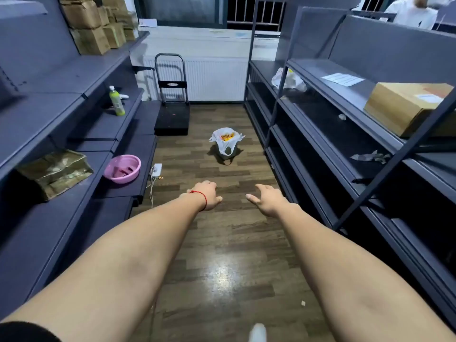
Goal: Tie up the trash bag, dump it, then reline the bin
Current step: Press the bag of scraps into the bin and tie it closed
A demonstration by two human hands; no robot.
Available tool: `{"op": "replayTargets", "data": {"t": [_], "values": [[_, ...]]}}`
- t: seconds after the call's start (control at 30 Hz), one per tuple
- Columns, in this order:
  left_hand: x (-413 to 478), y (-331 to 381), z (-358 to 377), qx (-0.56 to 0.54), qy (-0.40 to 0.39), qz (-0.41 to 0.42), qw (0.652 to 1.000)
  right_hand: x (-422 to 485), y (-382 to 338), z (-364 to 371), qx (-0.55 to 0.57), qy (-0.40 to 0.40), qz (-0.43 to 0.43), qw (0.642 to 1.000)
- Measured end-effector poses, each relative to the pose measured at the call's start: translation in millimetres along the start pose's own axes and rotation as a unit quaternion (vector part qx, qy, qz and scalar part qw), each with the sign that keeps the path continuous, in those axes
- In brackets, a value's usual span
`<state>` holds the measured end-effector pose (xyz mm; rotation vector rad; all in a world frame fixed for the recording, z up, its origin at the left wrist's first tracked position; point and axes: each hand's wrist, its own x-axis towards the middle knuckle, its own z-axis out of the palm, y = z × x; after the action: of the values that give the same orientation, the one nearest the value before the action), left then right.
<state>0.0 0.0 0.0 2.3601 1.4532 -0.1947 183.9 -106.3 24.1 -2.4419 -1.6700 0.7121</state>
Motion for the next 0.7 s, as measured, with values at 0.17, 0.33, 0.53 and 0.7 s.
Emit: {"op": "replayTargets", "data": {"t": [0.17,0.33,0.53,0.7], "values": [[35.2,10.0,-5.2,-0.006,0.002,-0.015,1.000,37.5,5.3,-13.3,-0.025,-0.016,-0.012,0.999],[86.0,24.4,-22.4,-0.015,0.004,-0.038,0.999,95.2,21.3,-43.8,-0.029,-0.019,-0.023,0.999],[142.0,49.5,-42.4,-0.021,0.012,-0.054,0.998,152.9,50.6,-76.5,-0.031,-0.035,-0.029,0.999],[181.1,63.8,-46.0,-0.012,-0.007,-0.055,0.998,194.3,66.4,-90.6,-0.029,-0.051,-0.026,0.998]]}}
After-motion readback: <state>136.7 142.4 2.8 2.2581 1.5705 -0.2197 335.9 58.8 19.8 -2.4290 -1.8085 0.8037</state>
